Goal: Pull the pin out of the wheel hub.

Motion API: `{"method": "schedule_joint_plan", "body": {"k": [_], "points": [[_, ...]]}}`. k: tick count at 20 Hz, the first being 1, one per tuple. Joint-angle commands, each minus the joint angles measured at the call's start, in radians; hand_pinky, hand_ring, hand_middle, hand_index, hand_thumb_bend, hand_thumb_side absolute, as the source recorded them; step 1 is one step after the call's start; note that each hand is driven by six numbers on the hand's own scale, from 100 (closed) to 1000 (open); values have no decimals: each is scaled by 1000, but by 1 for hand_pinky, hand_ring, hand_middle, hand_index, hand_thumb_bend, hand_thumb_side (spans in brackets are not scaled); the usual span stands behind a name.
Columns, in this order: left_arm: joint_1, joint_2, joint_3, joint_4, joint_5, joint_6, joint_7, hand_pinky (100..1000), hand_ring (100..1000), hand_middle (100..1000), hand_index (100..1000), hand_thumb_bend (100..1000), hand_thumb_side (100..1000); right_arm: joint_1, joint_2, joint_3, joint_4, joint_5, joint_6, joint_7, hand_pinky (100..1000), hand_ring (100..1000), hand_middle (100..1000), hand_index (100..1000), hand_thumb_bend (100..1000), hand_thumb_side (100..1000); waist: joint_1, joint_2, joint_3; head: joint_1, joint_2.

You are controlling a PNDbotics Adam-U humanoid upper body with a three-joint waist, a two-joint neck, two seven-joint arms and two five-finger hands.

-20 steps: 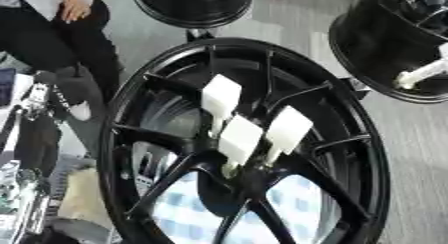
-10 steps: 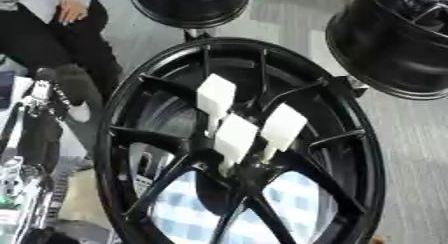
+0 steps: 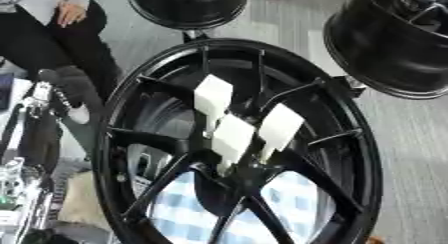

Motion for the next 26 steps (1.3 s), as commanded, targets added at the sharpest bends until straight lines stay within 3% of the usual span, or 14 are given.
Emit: {"method": "schedule_joint_plan", "body": {"k": [1,9,13,14,15,16,26], "points": [[-2,14,8,-14,-1,-2,3,898,778,650,805,100,817,-4,-27,-22,-2,7,-3,-12,919,913,865,874,115,266,3,-19,-3,-2,3],[-1,15,8,-14,1,-2,1,898,778,649,804,100,815,-5,-18,-23,-8,-1,-7,-33,917,901,846,863,100,248,4,-23,-3,-2,2],[-1,15,8,-14,1,-3,1,898,777,649,804,100,815,-9,-12,-20,-34,-20,-3,-66,909,861,791,835,100,203,5,-25,-4,-6,4],[-1,15,8,-14,1,-3,1,898,777,649,804,100,815,-10,-11,-18,-45,-31,-2,-76,907,852,778,828,100,244,5,-25,-3,-7,4],[0,15,7,-14,1,-3,1,898,777,649,804,100,815,-10,-10,-15,-58,-42,-2,-83,907,848,770,824,100,179,5,-25,-3,-7,4],[0,15,7,-14,2,-3,1,898,777,649,804,100,815,-11,-9,-11,-73,-52,-2,-89,906,843,762,818,100,168,5,-25,-3,-8,5],[-1,14,6,-15,4,-4,-1,899,778,649,804,100,812,-31,-12,21,-257,-111,-21,-89,898,807,715,781,100,149,8,-30,-1,-17,9]]}}
